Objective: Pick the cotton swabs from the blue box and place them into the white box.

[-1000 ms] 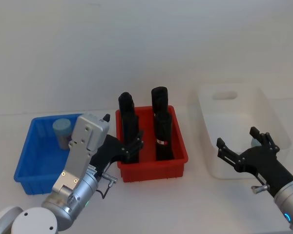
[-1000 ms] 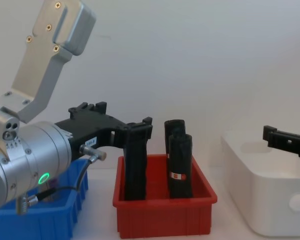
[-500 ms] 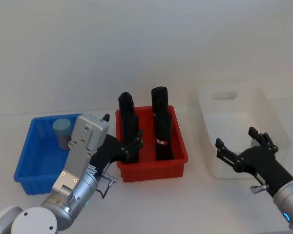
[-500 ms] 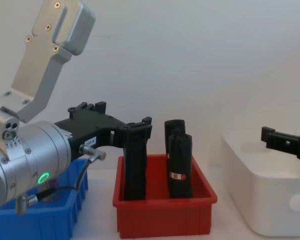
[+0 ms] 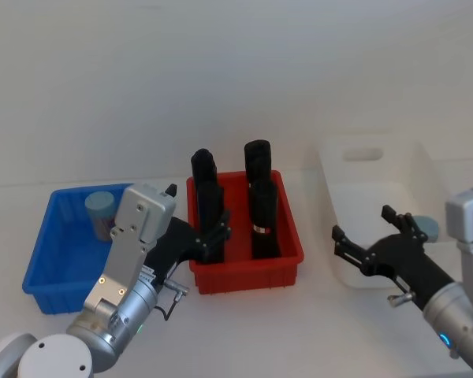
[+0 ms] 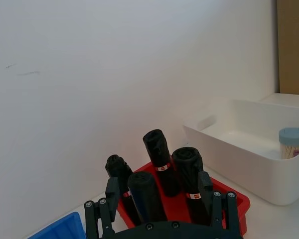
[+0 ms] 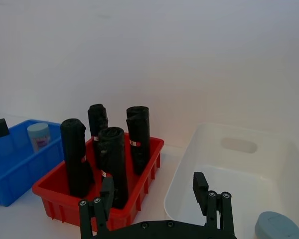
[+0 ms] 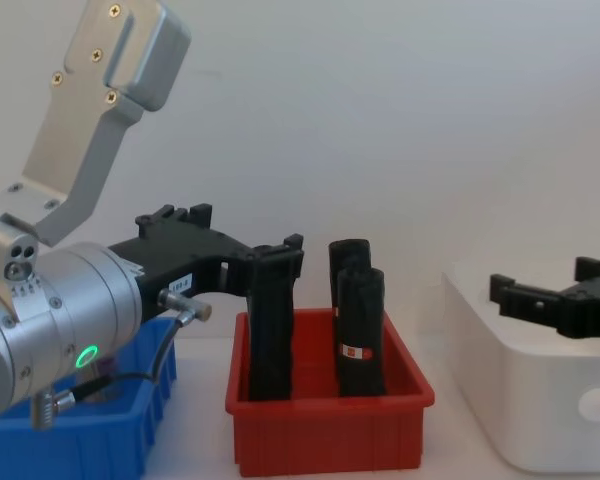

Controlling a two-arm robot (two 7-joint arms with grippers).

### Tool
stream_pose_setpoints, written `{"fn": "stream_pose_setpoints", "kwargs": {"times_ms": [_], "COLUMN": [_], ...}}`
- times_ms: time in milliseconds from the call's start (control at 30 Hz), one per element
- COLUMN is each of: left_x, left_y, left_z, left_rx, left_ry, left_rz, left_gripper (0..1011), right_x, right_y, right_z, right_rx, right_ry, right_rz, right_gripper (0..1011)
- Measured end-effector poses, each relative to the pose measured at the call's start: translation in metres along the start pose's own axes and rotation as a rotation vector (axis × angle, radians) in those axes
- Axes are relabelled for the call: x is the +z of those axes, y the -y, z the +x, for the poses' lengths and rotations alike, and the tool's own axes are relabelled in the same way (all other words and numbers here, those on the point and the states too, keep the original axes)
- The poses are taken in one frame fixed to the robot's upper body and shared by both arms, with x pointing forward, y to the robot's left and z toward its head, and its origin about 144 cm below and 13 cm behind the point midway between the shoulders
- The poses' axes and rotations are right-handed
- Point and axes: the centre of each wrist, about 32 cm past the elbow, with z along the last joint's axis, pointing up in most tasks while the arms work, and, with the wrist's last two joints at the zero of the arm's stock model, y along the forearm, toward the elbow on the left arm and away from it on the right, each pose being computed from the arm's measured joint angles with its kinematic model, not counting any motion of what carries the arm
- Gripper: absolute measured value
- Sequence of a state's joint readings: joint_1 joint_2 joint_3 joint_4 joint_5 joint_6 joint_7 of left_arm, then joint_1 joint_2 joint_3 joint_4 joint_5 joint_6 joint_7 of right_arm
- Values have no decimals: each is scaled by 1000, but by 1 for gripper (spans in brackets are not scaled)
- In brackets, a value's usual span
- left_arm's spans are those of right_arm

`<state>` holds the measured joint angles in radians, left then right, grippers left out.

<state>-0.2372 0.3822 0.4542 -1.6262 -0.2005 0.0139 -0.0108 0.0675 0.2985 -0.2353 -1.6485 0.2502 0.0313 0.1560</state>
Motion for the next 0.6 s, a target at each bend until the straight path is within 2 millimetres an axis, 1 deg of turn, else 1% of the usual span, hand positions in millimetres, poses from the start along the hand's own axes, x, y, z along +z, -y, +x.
{"fn": "stream_pose_setpoints", "kwargs": {"times_ms": [233, 367, 400, 500, 600], "left_x": [0, 0, 0, 0, 0], "left_y": [0, 0, 0, 0, 0], "left_z": [0, 0, 0, 0, 0], "left_rx": [0, 0, 0, 0, 0], "left_ry": [0, 0, 0, 0, 0], "left_rz": [0, 0, 0, 0, 0], "left_gripper": [999, 1000, 1000, 999, 1000], "right_x": [-5, -9, -9, -11, -12], "right_y": [-19, -35, -35, -48, -56], "right_z": [4, 7, 7, 9, 10], "right_rx": [42, 72, 72, 97, 110], "right_ry": [11, 17, 17, 25, 29], "right_rz": [-6, -7, -7, -6, -7], "right_gripper": [1001, 1002, 1002, 1001, 1002]}}
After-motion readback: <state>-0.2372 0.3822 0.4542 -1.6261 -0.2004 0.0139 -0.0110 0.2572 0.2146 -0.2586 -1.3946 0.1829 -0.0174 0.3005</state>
